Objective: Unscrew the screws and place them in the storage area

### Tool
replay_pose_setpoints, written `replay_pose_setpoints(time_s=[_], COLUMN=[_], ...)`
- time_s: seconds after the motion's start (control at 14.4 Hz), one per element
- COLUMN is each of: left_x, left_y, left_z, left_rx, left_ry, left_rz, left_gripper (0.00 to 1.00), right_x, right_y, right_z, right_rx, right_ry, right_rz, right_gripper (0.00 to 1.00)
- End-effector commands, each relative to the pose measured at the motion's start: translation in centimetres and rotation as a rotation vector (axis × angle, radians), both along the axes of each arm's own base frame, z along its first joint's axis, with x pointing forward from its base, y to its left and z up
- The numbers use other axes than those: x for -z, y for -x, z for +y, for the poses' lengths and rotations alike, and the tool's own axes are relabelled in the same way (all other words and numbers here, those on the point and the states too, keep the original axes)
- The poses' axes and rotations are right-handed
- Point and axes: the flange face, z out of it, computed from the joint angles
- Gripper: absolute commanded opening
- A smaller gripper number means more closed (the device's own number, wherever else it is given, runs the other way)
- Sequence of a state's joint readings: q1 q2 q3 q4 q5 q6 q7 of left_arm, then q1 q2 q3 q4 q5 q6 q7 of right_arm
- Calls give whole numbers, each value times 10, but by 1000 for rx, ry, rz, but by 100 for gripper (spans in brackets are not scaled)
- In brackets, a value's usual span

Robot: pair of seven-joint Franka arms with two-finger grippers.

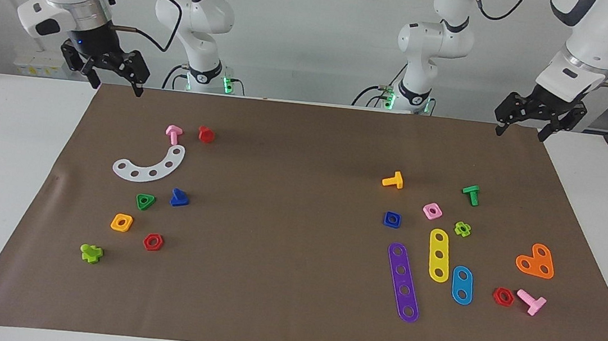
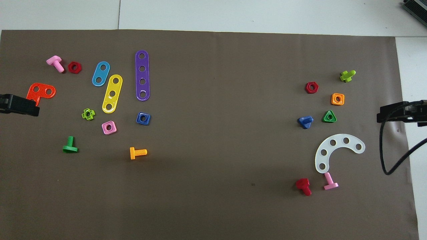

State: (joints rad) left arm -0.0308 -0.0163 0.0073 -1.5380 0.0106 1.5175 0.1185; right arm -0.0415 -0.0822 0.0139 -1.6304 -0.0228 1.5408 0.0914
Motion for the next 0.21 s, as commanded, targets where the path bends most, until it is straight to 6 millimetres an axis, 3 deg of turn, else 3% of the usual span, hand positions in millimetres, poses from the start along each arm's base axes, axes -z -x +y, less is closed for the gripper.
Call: replay_pose_setpoints(time_s=[0.0, 0.14], left_x=[-1, -1], left_y=[9, 9], left_z=[2, 2], left_rx=[-7, -7], left_ry=[-4, -4], left_rz=[6, 6], left_gripper=[100, 100], right_x=[-3, -2], right_y=[5, 5], right_z=[3, 2], right_rx=[22, 20], right_ry=[-8, -8], right_rz=[-4, 0], right_gripper=[100, 100])
